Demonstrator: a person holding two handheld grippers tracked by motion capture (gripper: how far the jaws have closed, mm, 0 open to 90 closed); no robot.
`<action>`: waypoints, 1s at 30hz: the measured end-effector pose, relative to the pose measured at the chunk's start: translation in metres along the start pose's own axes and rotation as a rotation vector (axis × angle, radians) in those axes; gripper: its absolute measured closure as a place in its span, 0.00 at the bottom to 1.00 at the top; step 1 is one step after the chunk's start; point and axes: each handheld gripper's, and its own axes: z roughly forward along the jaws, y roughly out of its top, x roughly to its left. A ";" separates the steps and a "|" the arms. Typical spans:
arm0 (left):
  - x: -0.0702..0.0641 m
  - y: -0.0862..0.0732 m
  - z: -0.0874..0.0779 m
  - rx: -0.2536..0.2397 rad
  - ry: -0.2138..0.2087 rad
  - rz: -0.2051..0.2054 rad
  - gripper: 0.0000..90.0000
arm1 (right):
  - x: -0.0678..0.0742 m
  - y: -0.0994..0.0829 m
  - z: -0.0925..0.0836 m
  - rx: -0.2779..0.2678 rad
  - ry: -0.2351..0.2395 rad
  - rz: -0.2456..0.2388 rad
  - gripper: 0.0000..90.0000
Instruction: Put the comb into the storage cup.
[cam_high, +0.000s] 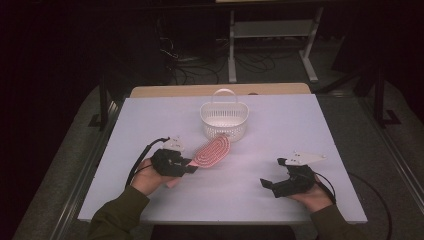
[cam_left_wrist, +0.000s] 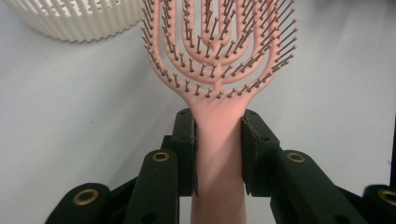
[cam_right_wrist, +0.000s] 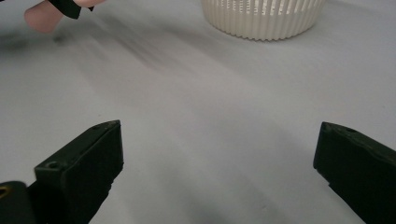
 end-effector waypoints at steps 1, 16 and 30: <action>0.000 0.000 0.002 0.000 -0.002 0.002 0.78 | 0.000 0.000 0.000 0.003 0.003 -0.004 0.02; -0.008 0.010 0.019 -0.041 -0.003 0.016 0.78 | 0.004 0.005 0.001 0.003 0.009 -0.010 0.02; -0.010 0.008 0.013 -0.094 0.010 0.018 0.78 | 0.010 0.018 0.000 0.012 -0.010 -0.006 0.01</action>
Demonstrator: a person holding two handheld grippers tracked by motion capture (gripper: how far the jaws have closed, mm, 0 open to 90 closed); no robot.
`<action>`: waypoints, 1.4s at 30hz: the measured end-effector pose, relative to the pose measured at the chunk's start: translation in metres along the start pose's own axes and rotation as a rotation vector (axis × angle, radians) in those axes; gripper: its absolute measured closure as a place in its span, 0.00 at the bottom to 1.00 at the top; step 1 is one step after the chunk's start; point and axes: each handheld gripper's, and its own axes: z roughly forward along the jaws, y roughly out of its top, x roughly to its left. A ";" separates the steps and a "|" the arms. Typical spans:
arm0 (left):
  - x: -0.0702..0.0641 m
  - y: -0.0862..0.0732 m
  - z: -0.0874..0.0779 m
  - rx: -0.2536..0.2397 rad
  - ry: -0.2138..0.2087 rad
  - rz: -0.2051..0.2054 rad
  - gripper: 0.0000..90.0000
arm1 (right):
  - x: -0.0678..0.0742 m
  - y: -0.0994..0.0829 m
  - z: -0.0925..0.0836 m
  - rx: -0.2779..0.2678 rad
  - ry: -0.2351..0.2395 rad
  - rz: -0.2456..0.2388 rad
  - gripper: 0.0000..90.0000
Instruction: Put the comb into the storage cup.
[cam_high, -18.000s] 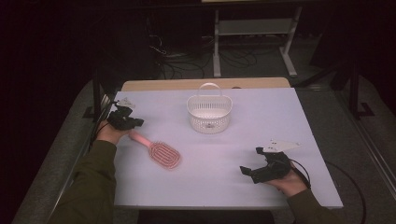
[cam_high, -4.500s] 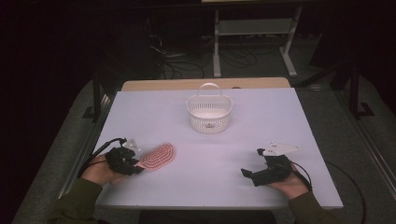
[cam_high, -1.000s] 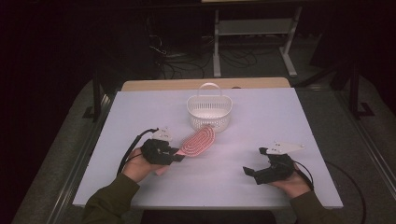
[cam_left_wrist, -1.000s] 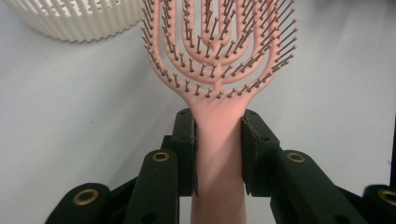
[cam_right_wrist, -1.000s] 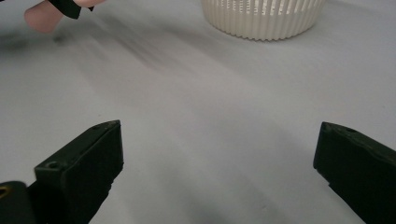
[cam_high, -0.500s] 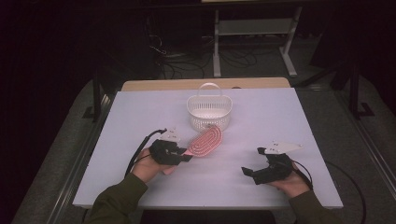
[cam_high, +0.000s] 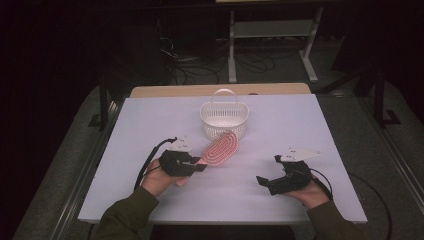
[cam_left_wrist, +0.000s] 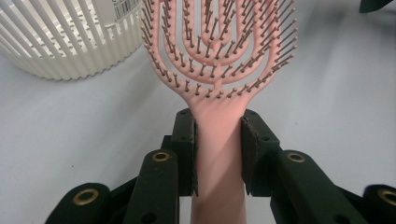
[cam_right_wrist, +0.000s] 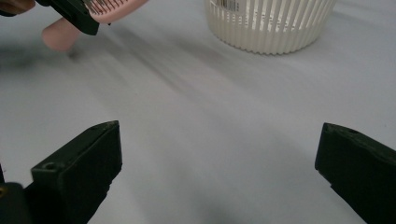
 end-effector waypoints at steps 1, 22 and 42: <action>0.000 0.000 0.001 0.000 0.000 0.002 0.78 | 0.000 0.001 0.000 0.002 0.000 -0.002 0.01; -0.003 -0.007 0.002 -0.020 0.018 -0.015 0.78 | 0.001 0.021 0.007 -0.009 0.048 0.021 0.00; -0.008 -0.007 0.002 -0.049 0.022 -0.017 0.78 | 0.005 0.044 0.018 -0.038 0.097 0.012 0.00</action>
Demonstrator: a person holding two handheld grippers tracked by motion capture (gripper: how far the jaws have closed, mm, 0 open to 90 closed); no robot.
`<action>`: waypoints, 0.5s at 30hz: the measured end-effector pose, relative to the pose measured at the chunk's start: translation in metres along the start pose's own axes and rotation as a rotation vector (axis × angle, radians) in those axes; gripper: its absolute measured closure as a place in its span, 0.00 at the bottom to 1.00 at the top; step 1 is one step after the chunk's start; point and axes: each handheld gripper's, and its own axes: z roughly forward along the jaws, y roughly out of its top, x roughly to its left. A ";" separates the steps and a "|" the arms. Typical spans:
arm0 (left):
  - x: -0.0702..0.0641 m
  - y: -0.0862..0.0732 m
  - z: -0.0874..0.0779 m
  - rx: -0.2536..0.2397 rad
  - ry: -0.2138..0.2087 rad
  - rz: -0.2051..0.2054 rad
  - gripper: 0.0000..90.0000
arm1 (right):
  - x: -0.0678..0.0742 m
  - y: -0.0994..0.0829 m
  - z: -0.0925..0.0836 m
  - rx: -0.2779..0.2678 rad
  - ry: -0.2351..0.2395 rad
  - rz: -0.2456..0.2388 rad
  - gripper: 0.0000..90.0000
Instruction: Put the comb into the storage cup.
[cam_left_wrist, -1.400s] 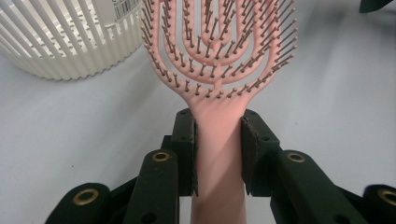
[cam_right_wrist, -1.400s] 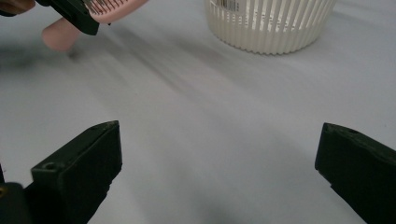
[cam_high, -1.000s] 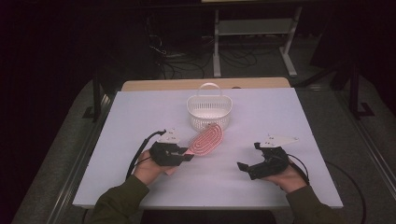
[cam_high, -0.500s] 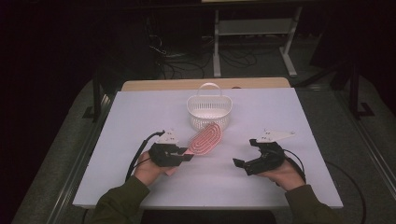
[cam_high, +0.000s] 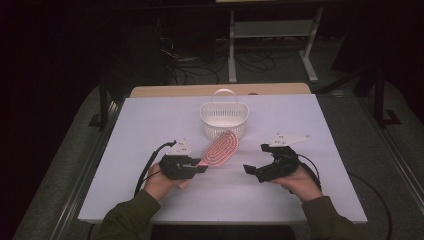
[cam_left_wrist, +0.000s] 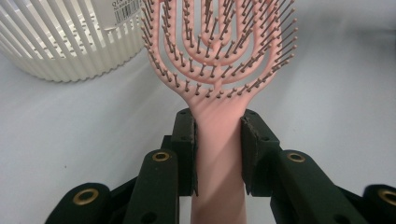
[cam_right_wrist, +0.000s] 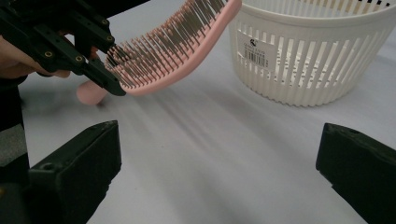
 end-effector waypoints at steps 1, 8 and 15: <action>0.000 0.000 0.000 -0.002 0.002 0.001 0.78 | 0.000 0.001 0.001 -0.002 0.001 -0.001 0.00; -0.001 0.000 -0.001 -0.011 0.009 -0.003 0.78 | -0.001 0.007 0.007 -0.006 0.002 0.004 0.00; -0.001 -0.001 -0.001 -0.016 0.014 -0.008 0.78 | 0.000 0.015 0.011 -0.017 0.015 0.009 0.00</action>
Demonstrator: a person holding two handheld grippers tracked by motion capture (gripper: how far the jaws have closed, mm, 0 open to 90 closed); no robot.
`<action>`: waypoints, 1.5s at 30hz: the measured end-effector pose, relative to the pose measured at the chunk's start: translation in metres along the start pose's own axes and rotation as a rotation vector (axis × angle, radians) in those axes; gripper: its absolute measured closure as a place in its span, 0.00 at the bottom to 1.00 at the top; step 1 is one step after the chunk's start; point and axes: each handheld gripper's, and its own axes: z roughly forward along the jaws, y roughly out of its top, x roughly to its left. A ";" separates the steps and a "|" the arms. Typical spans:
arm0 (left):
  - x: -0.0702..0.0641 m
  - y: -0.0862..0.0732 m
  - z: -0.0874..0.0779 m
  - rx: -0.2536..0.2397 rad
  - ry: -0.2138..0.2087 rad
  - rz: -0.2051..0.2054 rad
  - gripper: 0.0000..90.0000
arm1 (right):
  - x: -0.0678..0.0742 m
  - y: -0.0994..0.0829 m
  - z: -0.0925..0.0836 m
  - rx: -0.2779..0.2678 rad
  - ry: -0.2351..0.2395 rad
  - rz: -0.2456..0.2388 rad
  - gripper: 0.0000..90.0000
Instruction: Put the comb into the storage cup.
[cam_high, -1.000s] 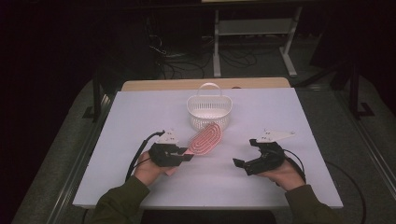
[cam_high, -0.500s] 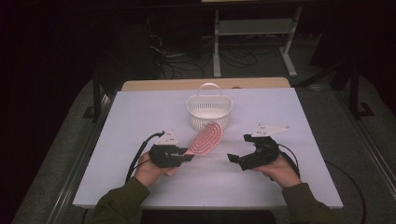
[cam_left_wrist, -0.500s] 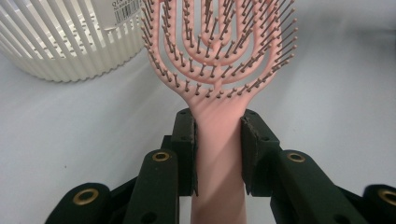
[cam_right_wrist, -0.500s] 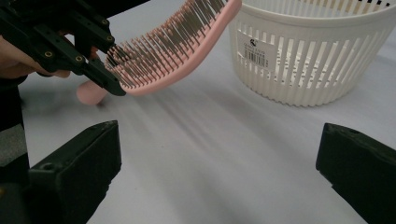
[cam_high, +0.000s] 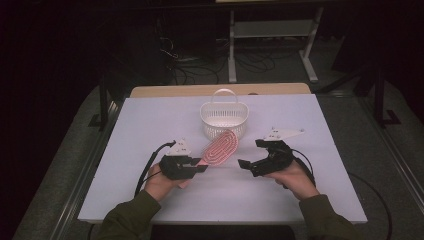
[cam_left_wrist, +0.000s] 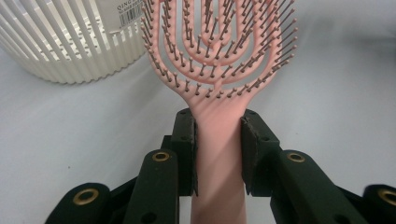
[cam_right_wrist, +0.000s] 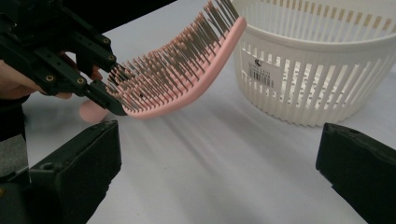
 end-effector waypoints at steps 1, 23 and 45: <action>0.000 0.000 0.000 0.000 0.001 0.000 0.78 | 0.000 0.001 0.001 -0.004 0.001 -0.001 0.00; -0.007 0.000 0.001 -0.021 0.023 0.015 0.78 | 0.002 0.021 0.025 -0.024 0.048 0.024 0.00; -0.009 0.000 0.001 -0.058 0.034 0.024 0.78 | 0.005 0.035 0.049 -0.036 0.083 0.040 0.00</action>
